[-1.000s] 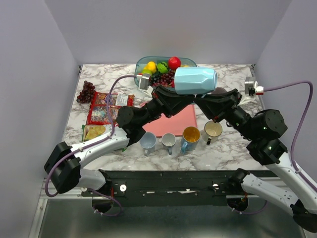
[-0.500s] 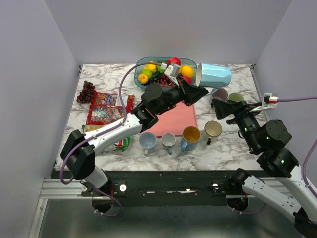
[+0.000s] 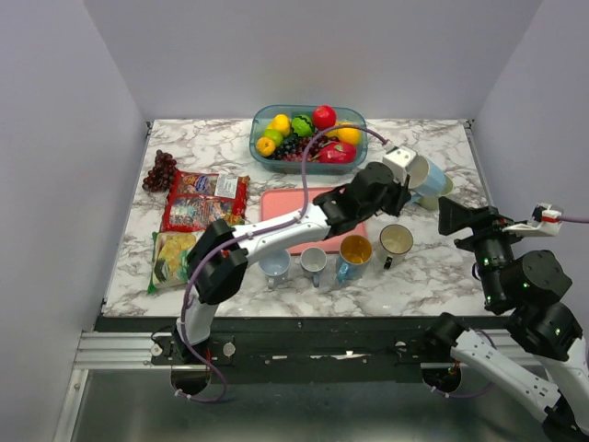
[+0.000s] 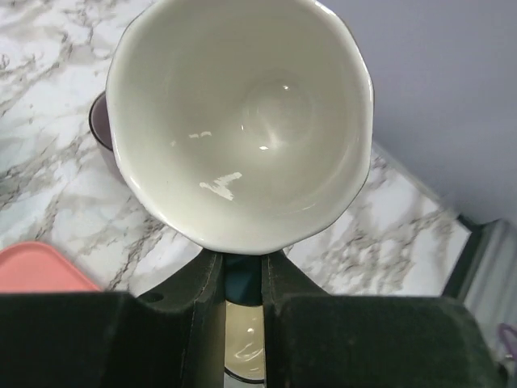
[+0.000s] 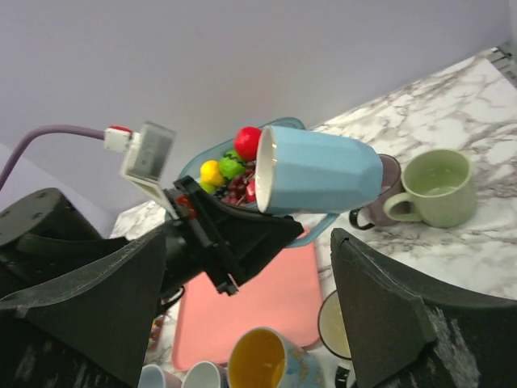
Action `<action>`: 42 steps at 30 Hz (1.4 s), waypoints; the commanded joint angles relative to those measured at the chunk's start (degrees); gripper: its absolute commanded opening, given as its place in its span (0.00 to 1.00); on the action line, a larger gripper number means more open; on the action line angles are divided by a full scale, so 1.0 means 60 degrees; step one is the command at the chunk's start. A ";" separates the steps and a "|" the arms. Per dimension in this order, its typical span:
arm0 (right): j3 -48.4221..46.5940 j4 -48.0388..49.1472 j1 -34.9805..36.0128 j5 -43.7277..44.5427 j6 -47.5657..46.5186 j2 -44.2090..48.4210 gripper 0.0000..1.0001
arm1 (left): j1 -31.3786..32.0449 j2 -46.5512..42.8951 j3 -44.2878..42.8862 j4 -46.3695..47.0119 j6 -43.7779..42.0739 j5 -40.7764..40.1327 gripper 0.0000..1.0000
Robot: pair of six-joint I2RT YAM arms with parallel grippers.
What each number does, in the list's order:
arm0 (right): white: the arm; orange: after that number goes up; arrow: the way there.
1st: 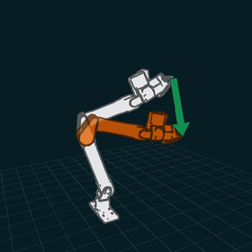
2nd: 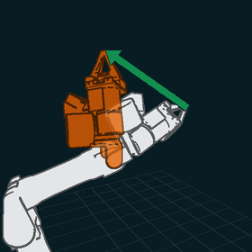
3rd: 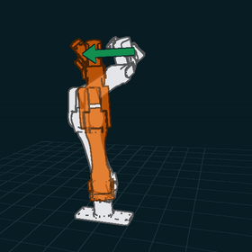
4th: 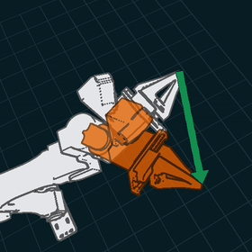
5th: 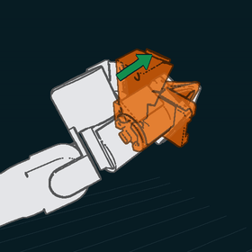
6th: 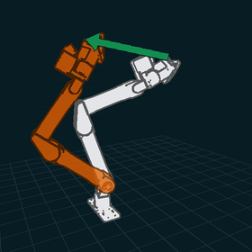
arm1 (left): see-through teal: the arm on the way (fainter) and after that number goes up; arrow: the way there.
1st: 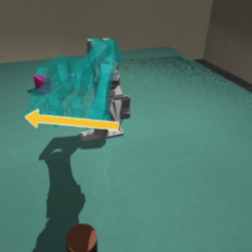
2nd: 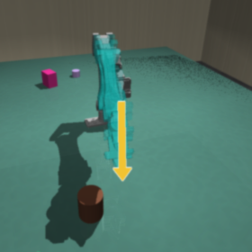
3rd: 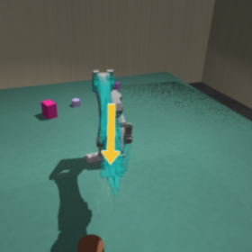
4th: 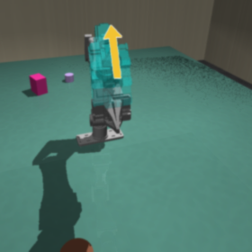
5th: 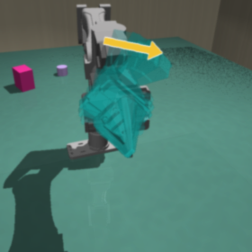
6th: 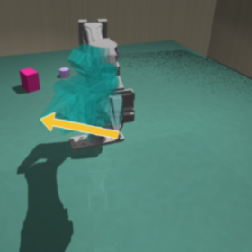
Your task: Turn the mug right side up
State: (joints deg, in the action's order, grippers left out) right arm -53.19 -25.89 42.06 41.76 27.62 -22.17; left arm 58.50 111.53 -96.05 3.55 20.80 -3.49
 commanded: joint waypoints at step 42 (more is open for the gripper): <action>-0.0422 -0.2028 0.0065 0.1478 0.0275 0.1748 0.88 | 0.1676 0.5143 -0.6565 -0.5132 -0.0772 -0.3037 0.00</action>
State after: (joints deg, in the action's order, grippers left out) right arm -55.77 -36.62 42.06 48.86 28.29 -12.29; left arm 68.49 142.63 -131.98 -25.15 12.62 -18.55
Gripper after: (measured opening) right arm 0.879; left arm 0.229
